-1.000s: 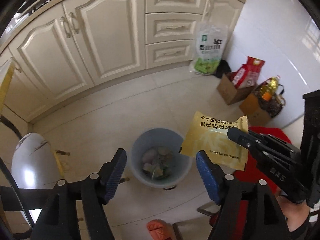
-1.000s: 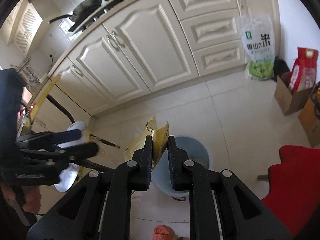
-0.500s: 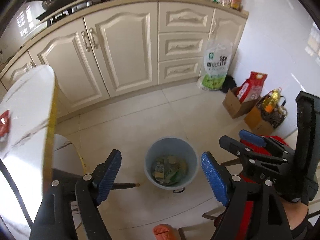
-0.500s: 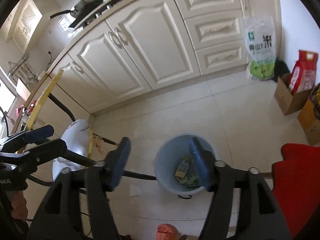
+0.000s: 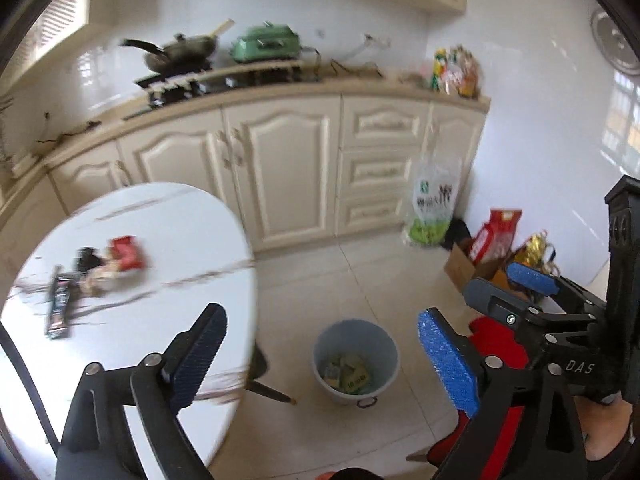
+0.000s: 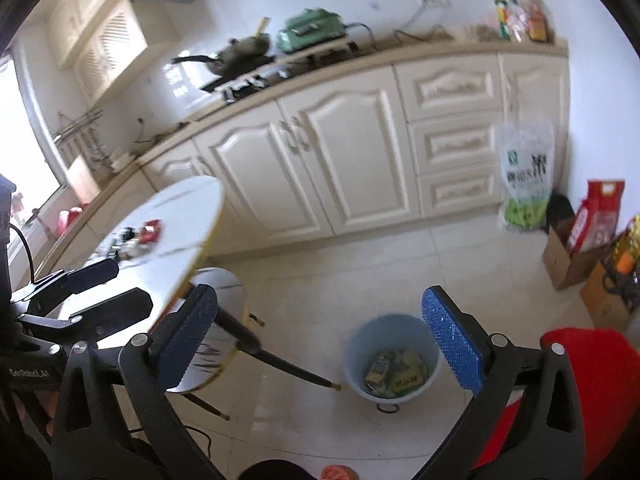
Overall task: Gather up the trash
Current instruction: 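Move both open tools back over the table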
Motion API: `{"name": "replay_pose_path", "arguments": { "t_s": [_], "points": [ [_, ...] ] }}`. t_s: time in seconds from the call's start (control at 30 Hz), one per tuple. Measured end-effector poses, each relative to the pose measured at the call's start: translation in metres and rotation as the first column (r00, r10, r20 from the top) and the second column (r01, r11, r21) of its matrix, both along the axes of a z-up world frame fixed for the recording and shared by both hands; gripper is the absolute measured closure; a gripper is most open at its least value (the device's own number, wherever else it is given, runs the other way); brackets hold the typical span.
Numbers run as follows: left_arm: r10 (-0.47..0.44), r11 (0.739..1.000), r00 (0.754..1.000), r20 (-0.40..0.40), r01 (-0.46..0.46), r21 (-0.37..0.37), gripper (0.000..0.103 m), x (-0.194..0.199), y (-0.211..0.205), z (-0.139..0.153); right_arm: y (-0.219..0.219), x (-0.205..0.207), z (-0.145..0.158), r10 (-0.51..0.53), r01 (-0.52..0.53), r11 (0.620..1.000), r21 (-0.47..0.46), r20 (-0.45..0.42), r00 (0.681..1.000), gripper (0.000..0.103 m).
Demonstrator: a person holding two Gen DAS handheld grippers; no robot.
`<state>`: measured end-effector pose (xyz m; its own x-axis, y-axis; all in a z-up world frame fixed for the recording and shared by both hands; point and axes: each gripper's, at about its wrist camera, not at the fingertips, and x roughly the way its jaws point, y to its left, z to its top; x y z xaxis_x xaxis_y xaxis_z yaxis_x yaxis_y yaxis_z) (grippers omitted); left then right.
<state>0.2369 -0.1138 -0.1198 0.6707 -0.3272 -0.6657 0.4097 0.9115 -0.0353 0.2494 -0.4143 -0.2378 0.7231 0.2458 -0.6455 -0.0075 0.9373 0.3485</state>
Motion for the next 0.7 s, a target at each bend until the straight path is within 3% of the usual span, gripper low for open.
{"name": "replay_pose_path", "arguments": {
  "t_s": [0.2,0.33,0.5,0.7],
  "points": [
    [0.110,0.994,0.991,0.077,-0.110,-0.013,0.001,-0.042,0.089,0.019,0.075,0.011,0.042,0.121,-0.118,0.991,-0.058,0.060,0.991,0.000],
    [0.207,0.978,0.974,0.087,-0.207,-0.013,0.001,-0.044,0.143,0.016,0.134,0.032,0.063,0.219,-0.210,0.972,-0.101,0.086,0.972,0.000],
    [0.316,0.949,0.947,0.065,-0.317,0.001,0.001,-0.032,0.196,0.001,0.199,0.066,0.068,0.319,-0.306,0.939,-0.156,0.074,0.945,0.000],
    [0.391,0.920,0.920,0.001,-0.391,0.015,0.001,-0.009,0.248,-0.020,0.261,0.108,0.048,0.401,-0.390,0.899,-0.198,0.020,0.916,0.000]
  ]
}}
